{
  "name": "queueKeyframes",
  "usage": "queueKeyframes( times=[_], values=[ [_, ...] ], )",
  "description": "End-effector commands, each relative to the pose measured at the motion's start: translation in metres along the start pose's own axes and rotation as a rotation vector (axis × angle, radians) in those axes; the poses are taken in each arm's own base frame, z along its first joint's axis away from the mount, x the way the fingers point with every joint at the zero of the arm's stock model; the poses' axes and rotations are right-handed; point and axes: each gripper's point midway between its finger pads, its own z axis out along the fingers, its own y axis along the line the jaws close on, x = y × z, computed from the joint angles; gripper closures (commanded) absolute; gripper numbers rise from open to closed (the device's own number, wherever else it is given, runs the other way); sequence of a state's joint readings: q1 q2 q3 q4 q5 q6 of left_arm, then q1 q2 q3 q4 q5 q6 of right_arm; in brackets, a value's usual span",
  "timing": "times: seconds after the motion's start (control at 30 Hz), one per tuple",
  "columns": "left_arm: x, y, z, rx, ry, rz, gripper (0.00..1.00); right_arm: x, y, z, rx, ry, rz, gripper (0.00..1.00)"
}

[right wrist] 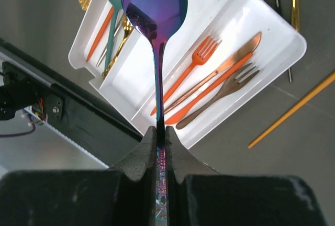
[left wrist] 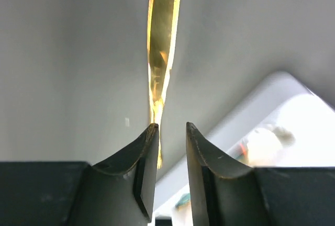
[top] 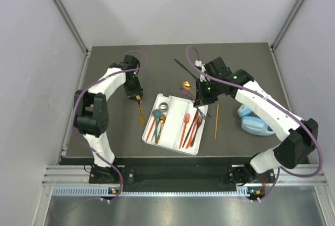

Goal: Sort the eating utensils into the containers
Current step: Place the spoon in the storage box.

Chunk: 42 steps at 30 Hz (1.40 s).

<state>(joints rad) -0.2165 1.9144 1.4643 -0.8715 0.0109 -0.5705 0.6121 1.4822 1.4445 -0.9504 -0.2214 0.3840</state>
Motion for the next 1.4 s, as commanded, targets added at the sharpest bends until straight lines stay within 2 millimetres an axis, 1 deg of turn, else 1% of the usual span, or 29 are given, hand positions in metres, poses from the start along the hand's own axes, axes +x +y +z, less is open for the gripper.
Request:
queueKeyframes(
  times=[0.0,0.03,0.1,0.13,0.17,0.2,0.23,0.27,0.3,0.33,0.37,0.4,0.43,0.47,0.53,0.63,0.67,0.73,0.83,0.97,1.03,1.07,1.13,1.2,1.23,1.37],
  values=[
    [0.006,-0.004,-0.067,0.079,-0.100,0.038,0.67,0.005,0.010,-0.005,-0.121,-0.052,-0.034,1.00],
    [0.008,-0.002,-0.074,0.081,-0.107,0.045,0.66,0.009,0.010,-0.002,-0.131,-0.035,-0.027,1.00],
    [0.014,0.000,-0.071,0.085,-0.095,0.061,0.66,0.013,0.015,-0.002,-0.131,-0.011,-0.005,1.00],
    [0.019,-0.001,-0.067,0.089,-0.070,0.053,0.66,0.015,0.018,-0.003,-0.127,-0.001,0.001,1.00],
    [0.026,-0.001,-0.058,0.099,-0.051,0.045,0.69,0.015,0.028,-0.005,-0.140,-0.003,-0.010,1.00],
    [0.034,-0.001,-0.051,0.099,-0.028,0.021,0.71,0.016,0.032,-0.002,-0.137,0.009,0.007,1.00],
    [0.049,0.005,-0.041,0.082,0.010,0.007,0.71,0.017,0.040,-0.001,-0.150,0.019,0.003,1.00],
    [0.052,0.003,-0.036,0.089,0.003,0.005,0.73,0.013,0.047,0.000,-0.158,0.014,0.002,1.00],
    [0.057,0.003,-0.034,0.080,-0.004,0.009,0.73,0.011,0.049,0.008,-0.148,0.027,0.027,1.00],
    [0.061,0.013,-0.032,0.039,-0.029,0.010,0.73,0.013,0.054,0.012,-0.146,0.040,0.021,1.00],
    [0.062,0.017,-0.030,0.017,-0.047,0.014,0.71,0.009,0.057,0.015,-0.137,0.034,0.024,1.00],
    [0.064,0.017,-0.028,0.021,-0.052,0.018,0.71,0.011,0.058,0.026,-0.127,0.054,0.043,1.00],
    [0.073,0.023,-0.022,0.011,-0.026,0.023,0.71,0.012,0.064,0.033,-0.135,0.060,0.038,1.00],
    [0.082,0.020,-0.020,0.039,0.008,0.033,0.71,0.017,0.064,0.045,-0.127,0.085,0.051,1.00],
    [0.094,0.026,-0.016,0.030,0.030,0.055,0.73,0.021,0.075,0.057,-0.144,0.094,0.061,1.00],
    [0.104,0.029,-0.022,0.057,0.017,0.080,0.71,0.025,0.075,0.073,-0.113,0.108,0.082,1.00],
    [0.108,0.027,-0.025,0.078,0.026,0.085,0.71,0.027,0.073,0.079,-0.103,0.116,0.091,1.00],
    [0.119,0.031,-0.026,0.082,0.045,0.095,0.70,0.025,0.075,0.084,-0.103,0.112,0.106,1.00],
    [0.131,0.031,-0.023,0.103,0.068,0.108,0.70,0.025,0.075,0.095,-0.087,0.112,0.116,1.00],
    [0.142,0.025,-0.020,0.124,0.089,0.136,0.70,0.027,0.070,0.111,-0.055,0.134,0.131,1.00],
    [0.149,0.023,-0.017,0.124,0.116,0.159,0.71,0.028,0.069,0.114,-0.044,0.141,0.140,1.00],
    [0.153,0.020,-0.016,0.126,0.128,0.170,0.71,0.029,0.068,0.120,-0.036,0.152,0.143,1.00],
    [0.159,0.018,-0.014,0.133,0.152,0.184,0.71,0.025,0.070,0.122,-0.036,0.152,0.141,1.00],
    [0.166,0.010,-0.012,0.155,0.160,0.211,0.71,0.026,0.069,0.129,-0.029,0.171,0.138,1.00],
    [0.169,0.006,-0.012,0.165,0.167,0.221,0.71,0.020,0.073,0.129,-0.034,0.160,0.135,1.00],
    [0.185,-0.014,-0.007,0.201,0.207,0.295,0.73,0.017,0.075,0.139,-0.037,0.174,0.127,1.00]
  ],
)
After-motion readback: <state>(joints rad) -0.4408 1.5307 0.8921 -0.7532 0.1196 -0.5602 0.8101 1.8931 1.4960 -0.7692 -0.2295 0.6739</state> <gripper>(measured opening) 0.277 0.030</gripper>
